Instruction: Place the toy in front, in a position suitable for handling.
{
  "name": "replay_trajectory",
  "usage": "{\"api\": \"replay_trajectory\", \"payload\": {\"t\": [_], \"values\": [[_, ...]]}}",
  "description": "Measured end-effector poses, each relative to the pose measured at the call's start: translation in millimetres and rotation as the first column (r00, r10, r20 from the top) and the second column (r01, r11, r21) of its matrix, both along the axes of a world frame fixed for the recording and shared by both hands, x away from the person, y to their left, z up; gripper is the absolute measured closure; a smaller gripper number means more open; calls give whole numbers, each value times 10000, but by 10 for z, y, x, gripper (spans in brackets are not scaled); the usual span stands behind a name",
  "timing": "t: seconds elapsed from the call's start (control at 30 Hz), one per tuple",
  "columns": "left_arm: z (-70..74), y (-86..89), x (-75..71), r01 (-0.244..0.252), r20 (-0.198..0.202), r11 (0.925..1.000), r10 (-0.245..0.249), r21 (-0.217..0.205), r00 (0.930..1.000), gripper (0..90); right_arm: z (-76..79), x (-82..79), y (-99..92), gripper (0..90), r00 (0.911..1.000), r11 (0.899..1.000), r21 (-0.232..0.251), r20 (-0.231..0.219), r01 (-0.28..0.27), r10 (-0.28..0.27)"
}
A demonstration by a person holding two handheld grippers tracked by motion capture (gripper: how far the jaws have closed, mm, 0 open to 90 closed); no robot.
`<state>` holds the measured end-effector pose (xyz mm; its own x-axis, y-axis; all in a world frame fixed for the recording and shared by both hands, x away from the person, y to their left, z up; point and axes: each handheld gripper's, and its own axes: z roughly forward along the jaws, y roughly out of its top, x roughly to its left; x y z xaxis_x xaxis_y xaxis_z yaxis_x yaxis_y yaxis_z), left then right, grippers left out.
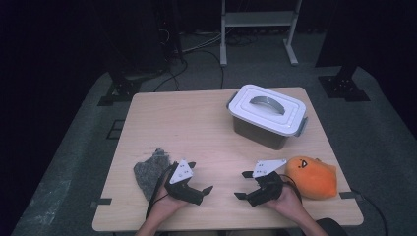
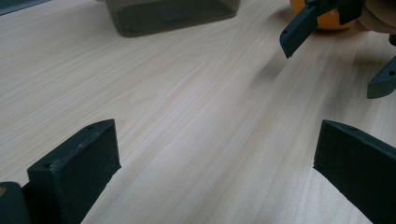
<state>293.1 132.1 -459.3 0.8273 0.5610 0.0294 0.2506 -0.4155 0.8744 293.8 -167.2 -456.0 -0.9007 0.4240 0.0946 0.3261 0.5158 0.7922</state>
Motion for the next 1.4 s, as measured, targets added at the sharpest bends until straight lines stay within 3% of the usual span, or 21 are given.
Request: {"api": "replay_trajectory", "payload": {"t": [0.37,0.57,0.83,1.13,1.4], "values": [[12,19,-4,-52,66,10000,52,-36,10000,0,67,-19,-27,205,9997,9992,388,197,123,-130],[34,49,-10,-113,157,9999,114,-56,9998,0,248,-44,-29,197,9993,9975,692,332,142,-165],[42,69,-6,-187,150,9997,189,-124,9997,0,453,-28,-112,191,9987,9995,303,499,-105,90],[54,70,-16,-207,206,9997,210,-134,9996,0,764,-8,-460,182,9961,9999,94,880,93,-101],[60,88,-7,-304,218,9994,308,-192,9993,0,831,-6,-842,180,9924,9980,140,1061,611,-622]]}}
